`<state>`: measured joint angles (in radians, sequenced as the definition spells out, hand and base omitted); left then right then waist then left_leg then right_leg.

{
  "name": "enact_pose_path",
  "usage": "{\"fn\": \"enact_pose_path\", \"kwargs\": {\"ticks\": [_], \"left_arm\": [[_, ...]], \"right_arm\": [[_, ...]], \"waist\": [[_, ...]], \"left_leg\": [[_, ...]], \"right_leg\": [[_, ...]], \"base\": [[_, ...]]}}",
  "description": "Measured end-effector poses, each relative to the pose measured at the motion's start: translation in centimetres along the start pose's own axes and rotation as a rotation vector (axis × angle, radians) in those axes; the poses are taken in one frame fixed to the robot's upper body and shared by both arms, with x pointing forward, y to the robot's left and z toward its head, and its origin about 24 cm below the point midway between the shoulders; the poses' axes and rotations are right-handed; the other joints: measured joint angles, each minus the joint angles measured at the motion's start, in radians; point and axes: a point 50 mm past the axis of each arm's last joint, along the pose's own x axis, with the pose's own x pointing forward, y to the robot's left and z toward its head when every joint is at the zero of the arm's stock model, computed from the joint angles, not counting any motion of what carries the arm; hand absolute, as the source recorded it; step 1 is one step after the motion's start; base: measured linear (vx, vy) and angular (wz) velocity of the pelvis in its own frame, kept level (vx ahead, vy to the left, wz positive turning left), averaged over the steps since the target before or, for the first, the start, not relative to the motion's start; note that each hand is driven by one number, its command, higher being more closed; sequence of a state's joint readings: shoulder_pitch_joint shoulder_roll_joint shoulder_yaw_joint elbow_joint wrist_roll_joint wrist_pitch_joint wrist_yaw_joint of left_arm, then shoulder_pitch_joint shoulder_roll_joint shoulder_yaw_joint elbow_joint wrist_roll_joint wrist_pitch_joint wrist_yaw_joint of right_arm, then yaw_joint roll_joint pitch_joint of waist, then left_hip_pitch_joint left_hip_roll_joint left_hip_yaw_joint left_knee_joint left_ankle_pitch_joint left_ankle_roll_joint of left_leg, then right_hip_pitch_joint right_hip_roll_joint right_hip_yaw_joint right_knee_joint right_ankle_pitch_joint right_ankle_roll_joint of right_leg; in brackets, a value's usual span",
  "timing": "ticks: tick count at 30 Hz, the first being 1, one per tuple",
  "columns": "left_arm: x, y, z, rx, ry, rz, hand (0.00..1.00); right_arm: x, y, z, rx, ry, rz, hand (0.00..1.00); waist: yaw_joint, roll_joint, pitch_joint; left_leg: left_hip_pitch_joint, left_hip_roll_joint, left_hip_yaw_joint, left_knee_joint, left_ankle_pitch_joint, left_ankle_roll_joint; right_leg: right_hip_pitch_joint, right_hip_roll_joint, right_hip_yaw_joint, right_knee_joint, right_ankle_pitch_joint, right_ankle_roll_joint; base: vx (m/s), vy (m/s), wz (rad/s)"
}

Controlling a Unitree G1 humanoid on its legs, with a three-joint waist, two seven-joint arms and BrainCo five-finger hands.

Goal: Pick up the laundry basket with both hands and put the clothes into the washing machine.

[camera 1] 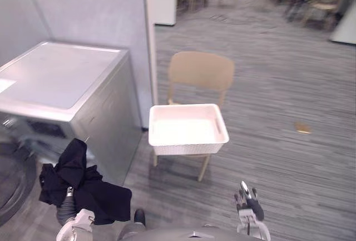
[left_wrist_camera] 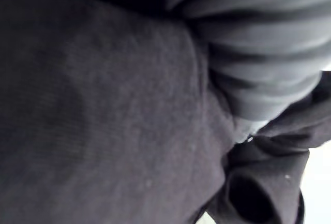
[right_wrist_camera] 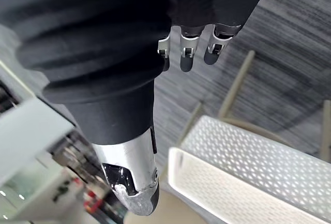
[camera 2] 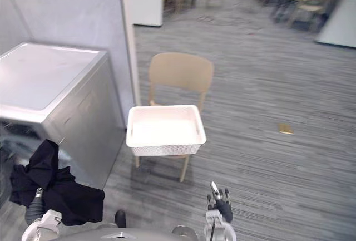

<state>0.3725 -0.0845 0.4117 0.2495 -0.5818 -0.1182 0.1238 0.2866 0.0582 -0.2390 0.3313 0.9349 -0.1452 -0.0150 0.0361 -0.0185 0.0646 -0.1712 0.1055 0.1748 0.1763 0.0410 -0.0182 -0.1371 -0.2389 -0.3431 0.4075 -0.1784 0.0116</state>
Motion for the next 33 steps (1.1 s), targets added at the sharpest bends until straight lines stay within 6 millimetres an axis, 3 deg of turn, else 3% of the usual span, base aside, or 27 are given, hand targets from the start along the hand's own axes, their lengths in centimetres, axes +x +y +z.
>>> {"fn": "enact_pose_path", "kwargs": {"ticks": [2,3,4,5,6,7,8,9,10,13,18,20,23,24,25,26,28,29,30,31,33], "left_arm": [[0.0,-0.2,0.3,0.001,-0.015,-0.007,1.0],[0.0,-0.7,0.9,0.01,-0.042,-0.028,1.0],[0.0,-0.8,1.1,0.01,-0.049,-0.033,1.0],[-0.1,-1.4,1.4,0.008,-0.063,-0.055,1.0],[-0.1,-1.7,1.2,0.021,-0.06,-0.068,1.0],[-0.1,-1.8,1.0,0.029,-0.052,-0.071,1.0],[0.1,-2.2,0.7,0.029,-0.042,-0.075,1.0],[0.3,-2.3,0.6,0.03,-0.039,-0.073,1.0],[0.4,-2.3,0.4,0.03,-0.031,-0.064,1.0],[0.8,-2.3,-0.7,0.041,0.02,-0.047,1.0],[1.2,-4.4,-1.4,0.053,0.045,-0.123,1.0],[1.3,-5.2,-1.2,0.041,0.037,-0.142,1.0],[1.6,-6.6,-0.8,0.046,0.007,-0.194,1.0],[1.6,-6.8,-1.1,0.069,0.02,-0.214,1.0],[1.5,-6.9,-1.4,0.082,0.035,-0.224,1.0],[1.1,-7.2,-2.4,0.1,0.071,-0.244,1.0],[0.7,-7.6,-2.9,0.112,0.091,-0.272,1.0],[0.5,-7.9,-3.1,0.114,0.096,-0.295,1.0],[0.6,-7.9,-2.8,0.116,0.086,-0.3,1.0],[0.6,-8.0,-2.8,0.115,0.085,-0.304,1.0],[0.7,-8.4,-2.4,0.115,0.07,-0.321,1.0]], "right_arm": [[0.5,0.8,0.1,0.005,-0.009,0.014,0.0],[0.4,0.8,0.0,0.004,-0.005,0.013,0.0],[0.4,0.8,0.0,0.004,-0.005,0.013,0.0],[0.4,0.7,0.1,0.005,-0.009,0.006,0.0],[0.4,0.4,0.3,0.009,-0.02,-0.003,0.0],[0.3,0.2,0.4,0.011,-0.026,-0.012,0.0],[0.3,-0.8,-0.1,0.006,0.001,-0.052,0.0],[0.2,-1.1,-0.4,0.0,0.021,-0.067,0.0],[0.1,-1.6,-0.7,-0.007,0.04,-0.087,0.0],[0.1,-2.1,-1.2,-0.009,0.056,-0.11,0.0],[0.8,-1.6,-1.7,-0.001,0.072,-0.111,0.0],[1.2,-1.5,-2.1,-0.006,0.091,-0.118,0.0],[1.6,-1.8,-2.7,-0.012,0.12,-0.145,0.0],[1.6,-1.9,-2.9,-0.01,0.126,-0.164,0.0],[1.6,-2.1,-2.8,-0.006,0.123,-0.177,0.0],[1.3,-2.7,-2.4,0.011,0.104,-0.216,0.0],[0.7,-3.9,-2.3,0.024,0.096,-0.26,0.0],[0.3,-4.5,-2.6,0.027,0.111,-0.278,0.0],[0.1,-4.8,-2.6,0.027,0.115,-0.285,0.0],[-0.1,-5.0,-2.6,0.032,0.108,-0.292,0.0],[-0.3,-5.2,-2.8,0.048,0.115,-0.302,0.0]], "waist": [[0.002,0.015,0.006],[0.0,0.018,0.005],[-0.001,0.018,0.005],[-0.007,0.022,0.002],[-0.015,0.035,-0.007],[-0.022,0.047,-0.019],[-0.046,0.043,-0.036],[-0.051,0.04,-0.038],[-0.053,0.036,-0.039],[-0.053,0.039,-0.041],[-0.047,0.056,-0.033],[-0.036,0.068,-0.022],[-0.018,0.062,-0.021],[-0.015,0.061,-0.019],[-0.018,0.064,-0.017],[-0.031,0.065,-0.016],[-0.04,0.059,-0.008],[-0.047,0.054,0.004],[-0.049,0.032,0.005],[-0.055,0.029,0.003],[-0.055,0.015,0.003]], "left_leg": [[0.002,0.084,0.048,0.201,-0.053,0.006],[0.032,0.152,0.049,0.27,-0.082,0.003],[0.043,0.17,0.049,0.281,-0.086,0.001],[0.089,0.229,0.045,0.294,-0.089,0.006],[0.127,0.258,0.032,0.268,-0.065,0.029],[0.144,0.255,0.015,0.228,-0.039,0.044],[0.145,0.22,0.012,0.147,-0.069,0.009],[0.138,0.208,0.012,0.128,-0.069,0.008],[0.135,0.196,0.016,0.111,-0.071,-0.004],[0.147,0.198,0.021,0.106,-0.11,-0.096],[0.112,0.186,0.02,0.091,-0.158,-0.166],[0.077,0.18,0.019,0.12,-0.2,-0.176],[-0.05,0.153,-0.014,0.242,-0.271,-0.155],[-0.093,0.142,-0.029,0.292,-0.306,-0.132],[-0.106,0.136,-0.038,0.307,-0.326,-0.118],[-0.117,0.11,-0.051,0.316,-0.363,-0.061],[-0.103,0.079,-0.089,0.312,-0.36,-0.036],[-0.096,0.062,-0.13,0.312,-0.331,-0.036],[-0.088,0.052,-0.149,0.312,-0.323,-0.047],[-0.087,0.052,-0.159,0.312,-0.321,-0.052],[-0.078,0.06,-0.188,0.298,-0.324,-0.059]], "right_leg": [[0.014,-0.033,-0.053,0.0,0.015,0.003],[0.023,-0.044,-0.08,-0.001,0.018,0.008],[0.024,-0.046,-0.085,-0.002,0.019,0.01],[0.022,-0.053,-0.097,-0.006,0.018,0.025],[0.009,-0.054,-0.101,-0.006,0.016,0.04],[-0.005,-0.05,-0.098,-0.008,0.012,0.067],[-0.021,-0.045,-0.066,-0.055,0.044,0.085],[-0.018,-0.04,-0.05,-0.084,0.069,0.081],[0.002,-0.036,-0.046,-0.13,0.11,0.083],[0.084,-0.022,-0.076,-0.247,0.193,0.137],[0.105,-0.02,-0.096,-0.352,0.281,0.161],[0.095,-0.031,-0.098,-0.36,0.3,0.174],[0.051,-0.063,-0.104,-0.368,0.314,0.18],[0.043,-0.069,-0.081,-0.368,0.28,0.193],[0.042,-0.066,-0.052,-0.362,0.246,0.182],[0.033,-0.045,0.071,-0.337,0.166,0.092],[0.025,0.006,0.257,-0.272,0.042,-0.045],[0.008,0.049,0.378,-0.194,-0.016,-0.007],[-0.011,0.106,0.436,-0.123,-0.037,0.006],[-0.015,0.115,0.45,-0.105,-0.044,0.016],[-0.05,0.191,0.468,-0.078,-0.062,0.049]], "base": [[-0.05,0.037,0.73],[-0.02,0.089,0.6],[0.01,0.131,0.64],[0.03,0.176,0.58],[0.04,0.205,0.65],[0.03,0.298,0.86],[0.01,0.268,0.77],[0.03,0.265,0.78],[0.1,0.216,0.4],[0.13,0.247,0.26],[0.0,0.172,0.14],[-0.12,0.192,0.16],[-0.14,0.206,0.27],[-0.11,0.209,0.45],[-0.06,0.191,0.71],[0.02,0.165,0.77],[0.08,0.149,0.81],[0.08,0.083,0.76],[0.07,0.05,0.67],[0.1,-0.002,0.43],[0.1,-0.05,0.3]]}}
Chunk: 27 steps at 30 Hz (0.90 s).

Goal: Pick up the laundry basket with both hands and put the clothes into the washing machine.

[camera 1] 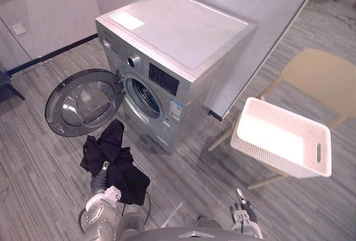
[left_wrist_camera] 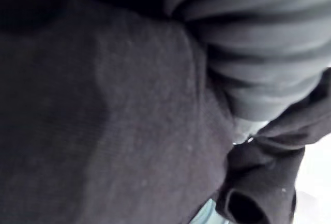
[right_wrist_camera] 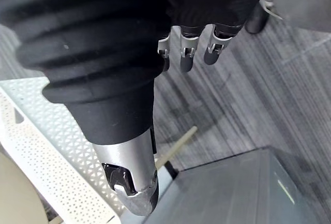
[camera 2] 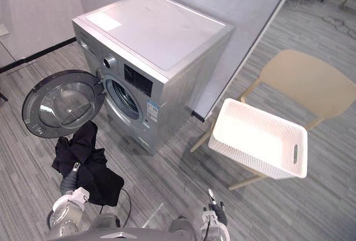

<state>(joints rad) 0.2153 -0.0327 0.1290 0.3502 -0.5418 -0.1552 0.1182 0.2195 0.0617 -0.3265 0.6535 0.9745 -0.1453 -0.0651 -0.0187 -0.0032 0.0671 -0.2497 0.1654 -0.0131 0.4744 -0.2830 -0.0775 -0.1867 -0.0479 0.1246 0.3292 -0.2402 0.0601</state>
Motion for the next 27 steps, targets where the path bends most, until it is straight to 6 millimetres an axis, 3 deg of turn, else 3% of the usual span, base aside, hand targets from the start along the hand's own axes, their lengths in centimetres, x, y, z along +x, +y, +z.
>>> {"fn": "enact_pose_path", "kwargs": {"ticks": [1,3,5,8,10,12,13,14,15,16,17,18,20,22,23,25,26,27], "left_arm": [[0.1,-0.6,-0.1,0.009,0.002,-0.022,1.0],[0.1,-1.9,-0.2,0.033,0.003,-0.076,1.0],[0.0,-4.5,-0.6,0.05,0.013,-0.185,1.0],[-0.5,-7.2,-1.2,0.069,0.033,-0.304,1.0],[-0.8,-8.0,-1.3,0.068,0.032,-0.342,1.0],[-1.0,-8.3,-0.9,0.06,0.015,-0.362,1.0],[-1.0,-8.3,-0.8,0.057,0.011,-0.363,1.0],[-0.9,-7.8,-0.6,0.051,0.004,-0.345,1.0],[-0.8,-7.3,-0.4,0.045,-0.002,-0.32,1.0],[-0.7,-7.0,-0.4,0.044,-0.003,-0.307,1.0],[-0.7,-6.9,-0.5,0.044,0.002,-0.301,1.0],[-0.7,-6.8,-0.5,0.045,0.006,-0.3,1.0],[-0.5,-6.8,-0.4,0.049,0.003,-0.294,1.0],[-0.6,-7.1,-0.7,0.052,0.018,-0.297,1.0],[-0.5,-6.8,-1.0,0.053,0.03,-0.286,1.0],[-0.4,-6.4,-1.5,0.054,0.052,-0.262,1.0],[-0.5,-5.6,-2.5,0.068,0.098,-0.228,1.0],[-0.4,-5.1,-2.7,0.075,0.106,-0.211,1.0]], "right_arm": [[-0.1,-0.5,0.1,0.008,-0.007,-0.017,0.0],[-0.3,-1.2,0.2,0.011,-0.011,-0.037,0.0],[-0.4,-1.7,0.7,0.023,-0.03,-0.051,0.0],[-0.5,-2.0,0.8,0.033,-0.037,-0.06,0.0],[-0.5,-1.6,1.2,0.037,-0.058,-0.046,0.0],[-0.5,-1.1,1.6,0.041,-0.082,-0.025,0.0],[-0.5,-1.1,1.7,0.041,-0.084,-0.023,0.0],[-0.4,-0.8,1.7,0.037,-0.083,-0.014,0.0],[-0.4,-0.2,2.0,0.032,-0.092,0.008,0.0],[-0.4,0.1,2.0,0.032,-0.095,0.022,0.0],[-0.4,1.3,2.2,0.041,-0.112,0.06,0.0],[-0.2,1.8,2.6,0.044,-0.131,0.076,0.0],[-0.1,3.2,2.4,0.051,-0.131,0.104,0.0],[0.0,3.8,2.5,0.046,-0.136,0.111,0.0],[0.2,3.8,2.6,0.043,-0.143,0.108,0.0],[0.5,3.1,2.5,0.038,-0.141,0.07,0.0],[0.8,1.7,2.9,0.026,-0.139,0.014,0.0],[0.9,1.3,2.7,0.03,-0.129,-0.01,0.0]], "waist": [[-0.017,0.001,0.003],[-0.018,-0.001,0.001],[-0.027,0.023,0.006],[-0.047,0.036,0.006],[-0.052,0.043,0.005],[-0.051,0.052,0.01],[-0.043,0.056,0.011],[-0.025,0.066,0.016],[-0.011,0.066,0.025],[-0.008,0.051,0.032],[0.01,0.045,0.035],[0.013,0.044,0.035],[0.016,0.018,0.039],[0.014,0.004,0.029],[0.01,0.002,0.022],[0.006,0.002,0.007],[0.013,0.027,-0.04],[0.013,0.019,-0.056]], "left_leg": [[0.01,0.0,-0.023,-0.025,0.002,-0.004],[0.026,-0.001,-0.044,-0.047,0.009,-0.021],[0.046,0.003,-0.07,-0.09,0.028,-0.038],[0.098,0.004,-0.07,-0.101,0.053,-0.024],[0.104,0.006,-0.068,-0.031,0.06,-0.021],[0.013,0.013,-0.069,0.207,0.09,-0.073],[-0.04,0.024,-0.072,0.315,0.132,-0.126],[-0.089,0.04,-0.075,0.436,0.203,-0.133],[-0.13,0.054,-0.068,0.525,0.305,-0.126],[-0.162,0.058,-0.064,0.572,0.36,-0.116],[-0.211,0.078,-0.028,0.65,0.287,-0.063],[-0.246,0.108,0.006,0.646,0.198,-0.008],[-0.251,0.136,0.017,0.484,0.145,0.017],[-0.208,0.152,-0.049,0.197,0.148,0.019],[-0.182,0.159,-0.111,0.042,0.153,0.016],[-0.169,0.151,-0.158,-0.077,0.169,0.01],[-0.152,0.142,-0.148,-0.146,0.264,-0.052],[-0.142,0.147,-0.123,-0.13,0.223,-0.182]], "right_leg": [[-0.006,0.042,0.045,0.016,-0.003,0.006],[0.015,0.066,0.074,0.01,-0.003,0.031],[0.033,0.074,0.053,0.039,-0.009,0.029],[0.096,0.074,0.023,0.038,-0.012,0.025],[0.127,0.083,0.029,0.072,-0.015,0.015],[0.155,0.093,0.03,0.1,-0.04,-0.024],[0.18,0.098,0.031,0.087,-0.057,-0.033],[0.205,0.106,0.041,0.075,-0.074,-0.045],[0.226,0.104,0.068,0.061,-0.085,-0.06],[0.242,0.097,0.09,0.05,-0.09,-0.069],[0.262,0.084,0.15,0.011,-0.104,-0.067],[0.259,0.075,0.202,-0.003,-0.107,-0.063],[0.255,0.047,0.267,-0.009,-0.113,-0.046],[0.255,0.028,0.327,-0.008,-0.13,-0.018],[0.255,0.016,0.375,-0.003,-0.149,0.012],[0.251,-0.004,0.429,0.001,-0.172,0.048],[0.232,-0.026,0.502,0.007,-0.192,0.083],[0.227,-0.041,0.523,0.011,-0.195,0.09]], "base": [[0.1,-0.12,0.34],[0.17,-0.161,0.29],[0.18,-0.178,0.42],[0.21,-0.126,0.52],[0.19,-0.103,0.35],[0.1,-0.067,0.22],[0.11,-0.062,-0.13],[0.16,-0.048,-0.47],[0.14,-0.012,-0.57],[0.18,0.025,-0.79],[0.2,0.036,-0.98],[0.22,0.038,-1.09],[0.24,0.051,-1.05],[0.29,0.125,-0.96],[0.28,0.204,-0.78],[0.49,0.47,-0.98],[0.52,0.559,-1.13],[0.42,0.493,-1.1]]}}
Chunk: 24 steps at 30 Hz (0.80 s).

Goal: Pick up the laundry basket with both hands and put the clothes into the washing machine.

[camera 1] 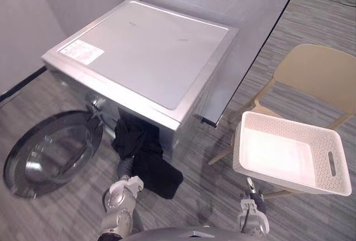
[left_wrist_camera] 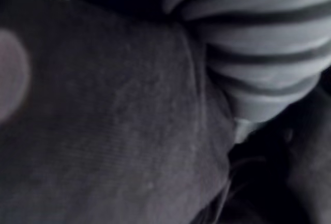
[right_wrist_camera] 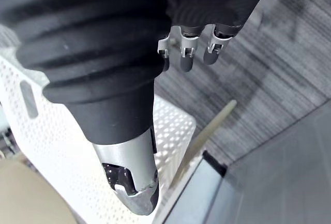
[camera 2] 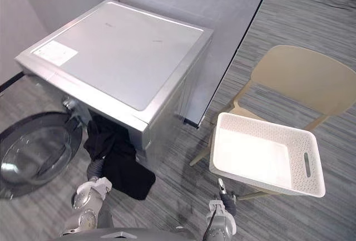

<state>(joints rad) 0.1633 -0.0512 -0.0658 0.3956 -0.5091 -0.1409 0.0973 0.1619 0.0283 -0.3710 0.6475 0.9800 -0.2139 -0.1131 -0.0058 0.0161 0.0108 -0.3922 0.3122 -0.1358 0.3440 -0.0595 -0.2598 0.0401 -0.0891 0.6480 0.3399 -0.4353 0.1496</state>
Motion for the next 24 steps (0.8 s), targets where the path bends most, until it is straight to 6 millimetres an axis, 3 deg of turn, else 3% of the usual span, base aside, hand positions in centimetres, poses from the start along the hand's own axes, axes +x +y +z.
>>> {"fn": "enact_pose_path", "kwargs": {"ticks": [1,2,3,4,5,7,8,9,10,11,13,14,15,16,17,18,19,20,24], "left_arm": [[0.4,1.6,0.8,0.031,-0.012,0.048,1.0],[0.4,1.9,1.0,0.042,-0.015,0.053,1.0],[0.5,2.1,1.2,0.068,-0.017,0.042,1.0],[0.5,2.2,1.3,0.08,-0.018,0.039,1.0],[0.5,2.4,1.4,0.096,-0.018,0.037,1.0],[0.6,2.3,1.6,0.119,-0.021,0.022,1.0],[0.6,2.3,1.7,0.129,-0.022,0.018,1.0],[0.6,2.4,1.7,0.132,-0.023,0.029,1.0],[0.5,2.4,1.7,0.13,-0.021,0.037,1.0],[0.3,2.4,1.0,0.107,-0.004,0.058,1.0],[-0.7,2.4,-0.7,0.057,0.047,0.096,1.0],[-0.9,2.6,-0.8,0.024,0.039,0.116,1.0],[-0.9,2.9,-0.6,0.019,0.031,0.128,1.0],[-0.9,3.1,-0.6,0.015,0.034,0.138,1.0],[-0.8,3.2,-0.5,0.017,0.037,0.144,1.0],[-0.8,3.5,-0.6,0.021,0.045,0.153,1.0],[-0.9,3.5,-0.8,0.02,0.051,0.155,1.0],[-0.8,3.6,-0.7,0.028,0.051,0.148,1.0],[-0.2,3.1,0.0,0.049,0.034,0.119,1.0]], "right_arm": [[-0.2,-0.5,-2.0,0.014,0.072,-0.047,0.0],[-0.3,-0.7,-2.4,0.009,0.093,-0.054,0.0],[-0.2,-0.8,-2.3,0.016,0.092,-0.062,0.0],[-0.3,-1.0,-2.2,0.021,0.086,-0.071,0.0],[-0.4,-1.6,-2.0,0.026,0.077,-0.086,0.0],[-0.3,-1.0,-1.7,0.033,0.064,-0.065,0.0],[-0.2,-0.7,-1.8,0.024,0.068,-0.053,0.0],[-0.3,-0.3,-2.1,0.01,0.083,-0.036,0.0],[-0.3,-0.2,-2.3,0.003,0.088,-0.031,0.0],[-0.3,-0.2,-2.3,-0.003,0.09,-0.027,0.0],[-0.8,-1.1,-2.6,-0.031,0.107,-0.036,0.0],[-0.8,-1.4,-3.1,-0.048,0.141,-0.038,0.0],[-0.8,-1.3,-3.3,-0.049,0.155,-0.038,0.0],[-0.7,-1.3,-3.0,-0.055,0.15,-0.035,0.0],[-0.4,-0.2,-2.8,-0.064,0.14,0.008,0.0],[-0.3,0.1,-2.7,-0.097,0.138,0.026,0.0],[-0.2,0.3,-2.5,-0.106,0.132,0.033,0.0],[-0.1,0.6,-2.5,-0.111,0.13,0.043,0.0],[-0.4,1.9,-3.7,-0.093,0.156,0.075,0.0]], "waist": [[-0.027,-0.067,-0.014],[-0.034,-0.068,-0.015],[-0.041,-0.057,-0.012],[-0.042,-0.055,-0.014],[-0.043,-0.036,-0.024],[-0.034,-0.022,-0.033],[-0.024,-0.014,-0.035],[-0.023,-0.019,-0.036],[-0.028,-0.027,-0.037],[-0.018,-0.044,-0.045],[-0.016,-0.008,-0.07],[-0.011,-0.003,-0.072],[-0.007,-0.027,-0.074],[-0.004,-0.023,-0.076],[-0.015,-0.011,-0.071],[-0.001,-0.014,-0.07],[0.01,-0.009,-0.073],[0.003,-0.005,-0.078],[0.001,-0.023,-0.057]], "left_leg": [[-0.004,-0.052,0.065,0.028,-0.02,0.009],[-0.003,-0.053,0.078,0.023,-0.02,0.009],[0.016,-0.052,0.097,-0.004,-0.019,0.012],[0.031,-0.052,0.112,-0.024,-0.015,0.017],[0.049,-0.05,0.143,-0.069,0.002,0.042],[0.087,-0.048,0.206,-0.134,0.024,0.074],[0.107,-0.046,0.251,-0.164,0.029,0.084],[0.121,-0.063,0.287,-0.177,0.031,0.102],[0.132,-0.078,0.305,-0.182,0.029,0.11],[0.17,-0.102,0.355,-0.19,0.018,0.131],[0.185,-0.119,0.412,-0.196,0.019,0.157],[0.21,-0.126,0.451,-0.232,0.01,0.165],[0.208,-0.148,0.471,-0.225,0.01,0.165],[0.205,-0.146,0.48,-0.215,0.007,0.169],[0.175,-0.137,0.487,-0.167,0.007,0.178],[0.17,-0.157,0.452,-0.182,-0.007,0.181],[0.19,-0.178,0.434,-0.219,-0.009,0.194],[0.204,-0.191,0.443,-0.259,0.012,0.198],[0.205,-0.178,0.432,-0.209,0.023,0.197]], "right_leg": [[-0.044,-0.059,0.038,0.022,0.063,0.065],[-0.047,-0.06,0.04,0.014,0.121,0.078],[-0.051,-0.057,0.039,-0.001,0.245,0.093],[-0.065,-0.053,0.037,0.001,0.306,0.103],[-0.107,-0.036,0.028,0.025,0.417,0.111],[-0.173,-0.023,-0.035,0.062,0.576,0.096],[-0.225,-0.044,-0.165,0.073,0.572,0.048],[-0.259,-0.053,-0.308,0.065,0.484,0.003],[-0.267,-0.046,-0.356,0.064,0.468,0.002],[-0.276,-0.081,-0.434,0.069,0.467,-0.018],[-0.217,-0.108,-0.455,-0.09,0.529,-0.01],[-0.257,-0.055,-0.443,0.05,0.376,0.089],[-0.296,-0.045,-0.464,0.1,0.315,0.036],[-0.298,-0.05,-0.467,0.089,0.322,0.023],[-0.275,-0.048,-0.449,0.018,0.359,0.023],[-0.261,-0.053,-0.425,-0.042,0.383,0.019],[-0.26,-0.053,-0.414,-0.066,0.386,0.021],[-0.245,-0.066,-0.415,-0.108,0.386,0.019],[-0.178,-0.071,-0.452,-0.19,0.397,-0.02]], "base": [[0.3,0.396,-0.48],[0.39,0.535,-0.33],[0.28,0.417,-0.18],[0.29,0.432,-0.27],[0.16,0.236,-0.37],[0.13,0.245,-0.54],[0.09,0.24,-0.74],[0.06,0.162,-0.64],[0.06,0.118,-0.74],[0.04,0.077,-0.79],[0.04,0.035,-0.81],[0.03,-0.067,-0.66],[0.02,-0.097,-0.78],[-0.05,-0.09,-0.65],[-0.11,-0.045,-0.73],[-0.12,0.017,-0.71],[-0.11,0.091,-0.57],[-0.06,0.091,-0.26],[-0.12,-0.001,0.02]]}}
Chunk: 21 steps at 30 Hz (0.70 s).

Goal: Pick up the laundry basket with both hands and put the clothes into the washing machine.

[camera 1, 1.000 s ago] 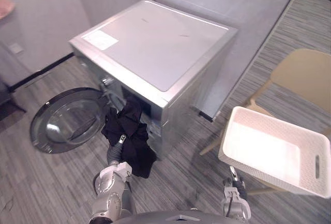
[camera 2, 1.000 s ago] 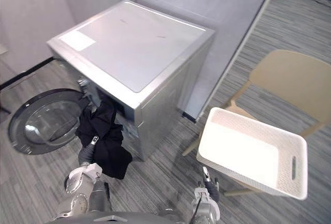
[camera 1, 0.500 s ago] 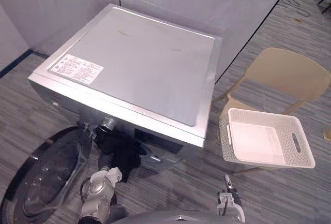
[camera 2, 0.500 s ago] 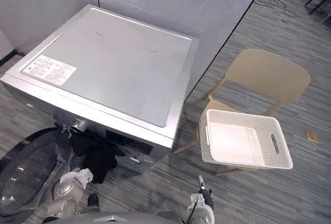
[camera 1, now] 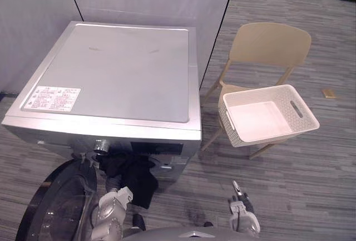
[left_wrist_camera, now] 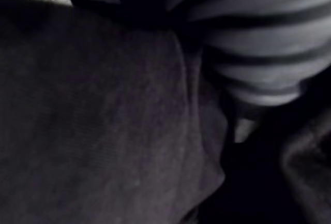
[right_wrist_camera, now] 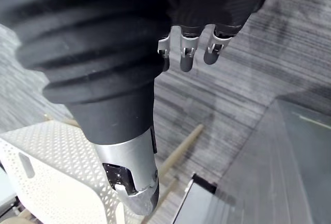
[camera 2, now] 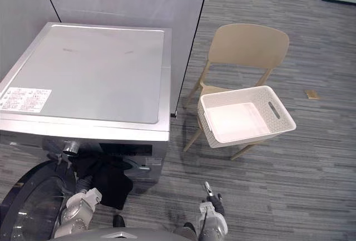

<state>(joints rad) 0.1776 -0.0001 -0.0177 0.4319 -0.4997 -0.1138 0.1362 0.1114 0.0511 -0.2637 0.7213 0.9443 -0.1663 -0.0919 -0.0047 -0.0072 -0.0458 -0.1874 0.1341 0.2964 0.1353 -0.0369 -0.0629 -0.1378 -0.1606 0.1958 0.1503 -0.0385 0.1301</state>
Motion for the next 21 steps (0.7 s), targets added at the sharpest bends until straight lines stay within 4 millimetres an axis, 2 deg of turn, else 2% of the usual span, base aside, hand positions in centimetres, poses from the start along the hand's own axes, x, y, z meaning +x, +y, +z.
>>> {"fn": "enact_pose_path", "kwargs": {"ticks": [1,2,3,4,5,7,9,10,11,12,13,14,16,17,21], "left_arm": [[0.0,-0.4,0.2,-0.001,-0.009,-0.021,1.0],[-0.1,-1.0,0.7,-0.012,-0.031,-0.047,1.0],[-0.3,-1.3,0.8,-0.018,-0.04,-0.06,1.0],[-0.2,-2.2,1.1,-0.03,-0.058,-0.095,1.0],[-0.2,-2.5,0.9,-0.029,-0.044,-0.106,1.0],[-0.5,-3.6,0.5,-0.022,-0.031,-0.157,1.0],[-0.6,-4.0,0.1,-0.024,-0.019,-0.176,1.0],[-0.6,-4.1,0.1,-0.024,-0.017,-0.176,1.0],[-0.6,-4.2,-0.1,-0.022,-0.009,-0.18,1.0],[-0.5,-4.1,-0.4,-0.011,0.006,-0.178,1.0],[-0.4,-4.0,-0.6,-0.005,0.017,-0.172,1.0],[-0.2,-3.3,-0.7,0.024,0.028,-0.162,1.0],[0.0,-2.7,-0.3,0.056,0.023,-0.157,1.0],[0.2,-2.5,0.0,0.076,0.015,-0.159,1.0],[0.9,-4.7,1.2,0.108,-0.019,-0.243,1.0]], "right_arm": [[-0.1,0.4,-0.4,-0.017,0.016,0.019,0.0],[-0.2,0.7,-0.5,-0.026,0.017,0.041,0.0],[-0.4,0.7,-0.5,-0.029,0.012,0.05,0.0],[-0.4,0.8,0.3,-0.044,-0.012,0.073,0.0],[-0.3,0.7,0.6,-0.05,-0.016,0.072,0.0],[-0.3,-0.2,1.3,-0.053,-0.038,0.052,0.0],[-0.4,-1.7,1.5,-0.061,-0.035,0.002,0.0],[-0.4,-2.1,1.5,-0.067,-0.03,-0.012,0.0],[-0.7,-3.2,1.6,-0.074,-0.029,-0.042,0.0],[-0.8,-4.0,1.5,-0.075,-0.022,-0.074,0.0],[-0.9,-4.3,1.2,-0.073,-0.008,-0.089,0.0],[-1.1,-4.6,0.2,-0.064,0.024,-0.106,0.0],[-1.0,-4.2,-0.5,-0.051,0.045,-0.102,0.0],[-0.8,-3.5,-0.6,-0.045,0.047,-0.086,0.0],[0.5,-1.0,0.5,-0.025,0.006,-0.032,0.0]], "waist": [[0.004,-0.001,0.032],[0.019,0.003,0.069],[0.03,0.006,0.071],[0.04,0.019,0.077],[0.03,0.025,0.076],[0.02,0.018,0.067],[0.0,0.018,0.066],[-0.009,0.019,0.065],[-0.019,0.03,0.059],[-0.028,0.025,0.048],[-0.036,0.007,0.04],[-0.043,-0.004,0.034],[-0.04,-0.01,0.032],[-0.039,-0.012,0.03],[-0.022,0.028,0.03]], "left_leg": [[-0.001,0.019,-0.015,0.085,-0.017,-0.006],[-0.01,0.048,-0.032,0.202,-0.056,-0.036],[-0.025,0.058,-0.048,0.248,-0.081,-0.047],[-0.053,0.081,-0.084,0.292,-0.154,-0.06],[-0.071,0.084,-0.079,0.289,-0.166,-0.043],[-0.084,0.077,-0.077,0.3,-0.171,0.011],[-0.111,0.091,-0.186,0.36,-0.19,0.017],[-0.101,0.093,-0.211,0.342,-0.19,0.018],[-0.064,0.097,-0.248,0.248,-0.192,0.026],[-0.034,0.08,-0.242,0.177,-0.149,-0.072],[-0.03,0.056,-0.24,0.174,-0.147,-0.071],[-0.05,0.03,-0.237,0.192,-0.14,-0.088],[-0.054,0.025,-0.236,0.208,-0.151,-0.088],[-0.054,0.02,-0.232,0.211,-0.154,-0.086],[-0.118,0.001,-0.211,0.233,-0.18,-0.047]], "right_leg": [[0.037,0.003,-0.019,0.009,-0.023,-0.015],[0.07,0.014,-0.039,0.038,-0.064,-0.015],[0.071,0.018,-0.046,0.053,-0.103,-0.016],[0.052,0.028,-0.054,0.093,-0.2,0.041],[0.037,0.024,-0.047,0.117,-0.213,0.016],[-0.004,-0.004,-0.038,0.121,-0.211,0.012],[-0.036,-0.009,-0.01,0.109,-0.204,0.002],[-0.04,-0.01,-0.003,0.106,-0.204,0.002],[-0.041,-0.008,0.006,0.096,-0.201,0.013],[-0.038,-0.025,0.016,0.084,-0.181,0.049],[-0.035,-0.043,0.027,0.07,-0.176,0.05],[-0.029,-0.06,0.04,0.04,-0.116,0.059],[-0.009,-0.068,0.035,-0.012,-0.054,0.083],[0.005,-0.081,0.024,-0.057,-0.007,0.11],[-0.043,-0.106,0.015,-0.112,0.126,0.151]], "base": [[-0.15,-0.108,0.01],[-0.19,-0.127,-0.09],[-0.33,-0.179,-0.23],[-0.31,-0.098,-0.07],[-0.31,-0.074,0.09],[-0.13,-0.028,0.07],[-0.06,0.022,-0.23],[0.0,0.121,-0.14],[0.05,0.162,-0.08],[0.07,0.174,0.01],[0.14,0.202,0.13],[0.14,0.175,0.14],[0.12,0.165,-0.02],[0.07,0.152,-0.14],[-0.03,0.147,-0.12]]}}
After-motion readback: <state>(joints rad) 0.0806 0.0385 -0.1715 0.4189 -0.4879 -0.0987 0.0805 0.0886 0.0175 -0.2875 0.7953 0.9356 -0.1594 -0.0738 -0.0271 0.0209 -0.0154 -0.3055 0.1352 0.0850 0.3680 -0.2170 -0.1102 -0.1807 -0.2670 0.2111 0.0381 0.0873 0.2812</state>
